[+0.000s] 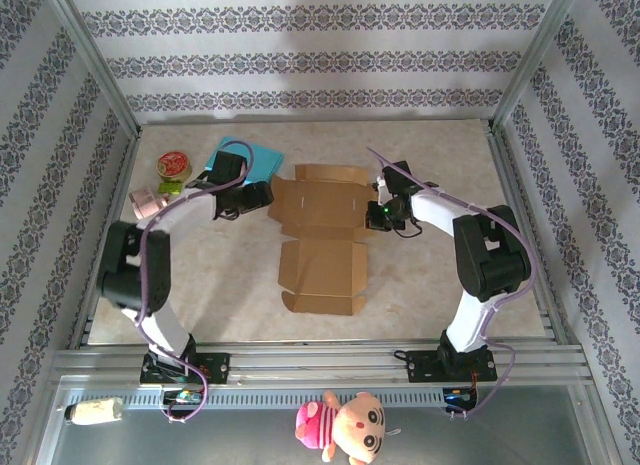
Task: Fold the paper box
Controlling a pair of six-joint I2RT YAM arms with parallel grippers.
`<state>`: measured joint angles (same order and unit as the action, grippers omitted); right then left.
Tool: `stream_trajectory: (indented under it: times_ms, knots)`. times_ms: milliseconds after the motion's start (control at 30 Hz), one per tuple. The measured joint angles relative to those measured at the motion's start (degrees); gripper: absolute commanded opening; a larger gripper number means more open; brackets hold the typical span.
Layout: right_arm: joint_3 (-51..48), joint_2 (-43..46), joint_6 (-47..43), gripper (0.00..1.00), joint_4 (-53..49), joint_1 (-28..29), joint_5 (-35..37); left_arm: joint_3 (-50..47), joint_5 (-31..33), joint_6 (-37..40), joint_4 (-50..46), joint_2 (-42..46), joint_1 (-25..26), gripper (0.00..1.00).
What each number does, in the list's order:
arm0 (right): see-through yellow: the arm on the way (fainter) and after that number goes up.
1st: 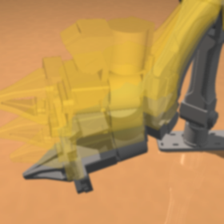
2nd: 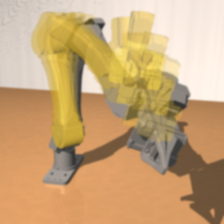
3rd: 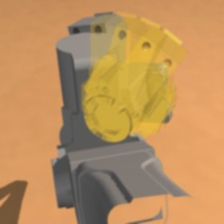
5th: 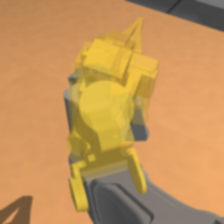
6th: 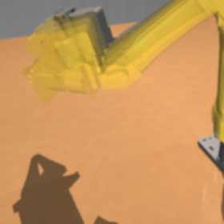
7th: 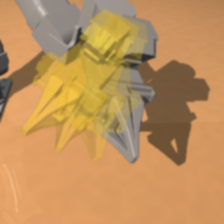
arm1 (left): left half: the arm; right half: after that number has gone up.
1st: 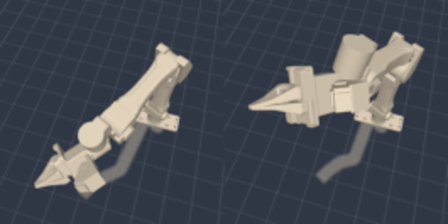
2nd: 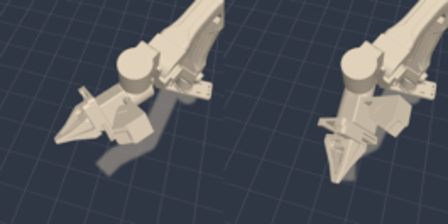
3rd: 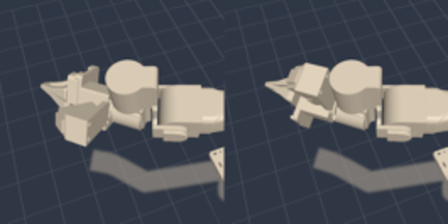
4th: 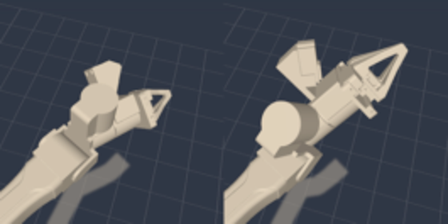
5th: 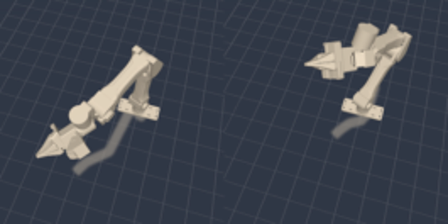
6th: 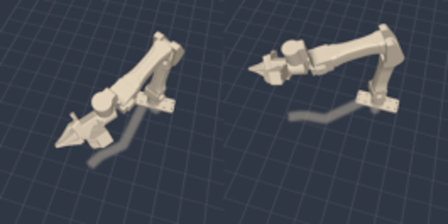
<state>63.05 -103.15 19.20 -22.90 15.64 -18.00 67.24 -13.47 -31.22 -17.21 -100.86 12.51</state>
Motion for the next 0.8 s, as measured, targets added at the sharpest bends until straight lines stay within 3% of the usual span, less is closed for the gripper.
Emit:
stream_trajectory:
  times_ms: [200,367,467,533,633,700,800]
  knots:
    - [-0.4,0.5,0.2,0.09,0.0,1.1,0.9,4.9,-7.1,-0.3,2.9,-10.8,0.0,0.60]
    - [-0.2,0.5,0.2,0.23,-0.5,1.9,1.3,6.6,-11.0,-0.1,4.7,-13.9,-0.6,0.25]
    - [0.2,1.9,0.0,0.44,-1.4,2.0,2.8,7.3,-13.4,1.5,6.8,-13.9,-0.6,0.02]
    - [1.1,4.1,-0.7,0.65,-1.7,1.7,4.6,7.6,-14.6,3.9,8.1,-13.9,-0.5,0.00]
    - [3.6,8.3,-3.0,0.89,0.2,0.4,7.3,7.5,-15.8,7.5,10.5,-13.8,-0.5,0.00]
    - [6.1,10.5,-5.0,0.98,3.2,-1.4,8.4,6.1,-16.7,10.0,13.8,-13.0,-0.6,0.00]
    - [11.9,10.7,-11.2,0.98,6.6,-5.2,6.1,1.1,-18.4,13.7,20.5,-10.1,-0.6,0.00]
